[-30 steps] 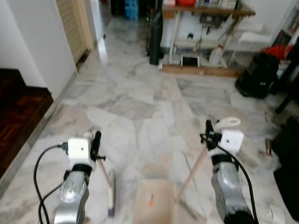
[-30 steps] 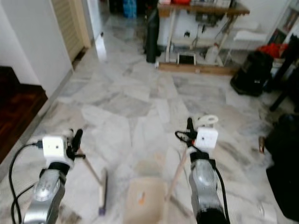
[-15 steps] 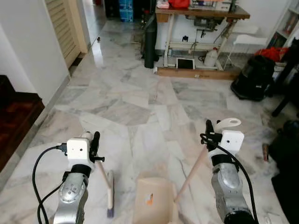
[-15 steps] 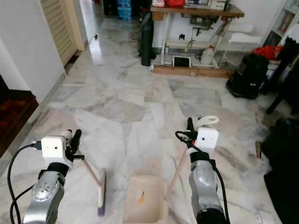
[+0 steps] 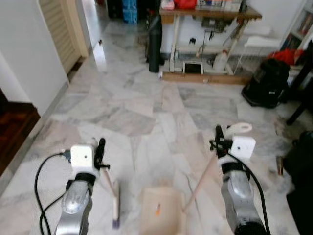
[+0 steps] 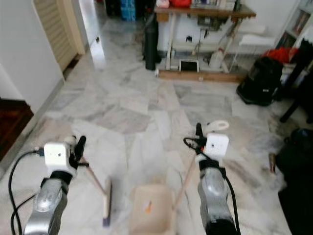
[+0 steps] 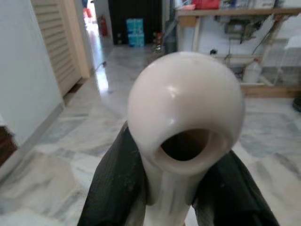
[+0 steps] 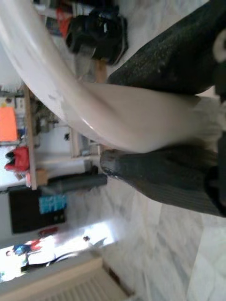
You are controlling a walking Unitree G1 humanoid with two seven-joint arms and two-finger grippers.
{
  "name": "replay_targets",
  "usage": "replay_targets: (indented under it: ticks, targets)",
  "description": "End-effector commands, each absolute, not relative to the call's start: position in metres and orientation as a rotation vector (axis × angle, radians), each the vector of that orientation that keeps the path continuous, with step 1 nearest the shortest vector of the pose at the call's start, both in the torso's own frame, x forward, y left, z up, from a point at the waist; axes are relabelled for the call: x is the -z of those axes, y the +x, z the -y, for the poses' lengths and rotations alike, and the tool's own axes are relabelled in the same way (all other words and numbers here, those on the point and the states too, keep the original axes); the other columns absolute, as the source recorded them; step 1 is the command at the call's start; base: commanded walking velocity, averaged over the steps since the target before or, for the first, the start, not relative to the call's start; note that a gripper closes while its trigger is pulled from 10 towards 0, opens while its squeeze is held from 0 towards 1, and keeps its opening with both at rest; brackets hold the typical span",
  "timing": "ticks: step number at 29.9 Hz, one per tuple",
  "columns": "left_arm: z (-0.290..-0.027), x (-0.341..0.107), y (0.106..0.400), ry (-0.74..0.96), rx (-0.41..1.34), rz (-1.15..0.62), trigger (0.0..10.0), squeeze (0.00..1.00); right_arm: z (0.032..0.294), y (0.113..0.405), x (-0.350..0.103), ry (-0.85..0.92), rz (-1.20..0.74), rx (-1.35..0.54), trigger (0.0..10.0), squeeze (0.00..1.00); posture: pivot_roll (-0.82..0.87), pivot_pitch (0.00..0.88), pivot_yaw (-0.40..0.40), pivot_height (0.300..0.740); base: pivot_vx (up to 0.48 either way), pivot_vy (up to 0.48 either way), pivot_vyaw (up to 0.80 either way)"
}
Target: Sweep floor
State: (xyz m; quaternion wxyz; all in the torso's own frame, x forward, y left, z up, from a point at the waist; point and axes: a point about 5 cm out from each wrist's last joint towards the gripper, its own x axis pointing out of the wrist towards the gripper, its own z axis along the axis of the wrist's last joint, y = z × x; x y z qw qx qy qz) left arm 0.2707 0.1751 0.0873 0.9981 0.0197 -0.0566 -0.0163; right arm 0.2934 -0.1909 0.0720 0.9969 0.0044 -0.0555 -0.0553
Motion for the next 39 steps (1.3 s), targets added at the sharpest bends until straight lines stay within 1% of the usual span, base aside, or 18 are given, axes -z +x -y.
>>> replay_targets:
  ticks: [1, 34, 39]
  targets:
    - [-0.1762, -0.0996, 0.2732, 0.043, 0.039, 0.171, 10.0, 0.00, 0.1874, 0.3003, -0.0862, 0.004, 0.171, 0.096, 10.0, 0.00, 0.02, 0.000, -0.023, 0.740, 0.311, 0.000, 0.00]
    - [-0.1762, -0.1003, 0.2739, 0.043, 0.039, 0.172, 10.0, 0.00, 0.1875, 0.3015, -0.0865, 0.003, 0.169, 0.098, 10.0, 0.00, 0.03, 0.000, -0.023, 0.740, 0.311, 0.000, 0.00]
    - [-0.1764, -0.1004, 0.2739, 0.038, 0.036, 0.175, 10.0, 0.00, 0.1876, 0.3015, -0.0861, 0.005, 0.167, 0.099, 10.0, 0.00, 0.03, 0.000, -0.023, 0.740, 0.049, 0.000, 0.00]
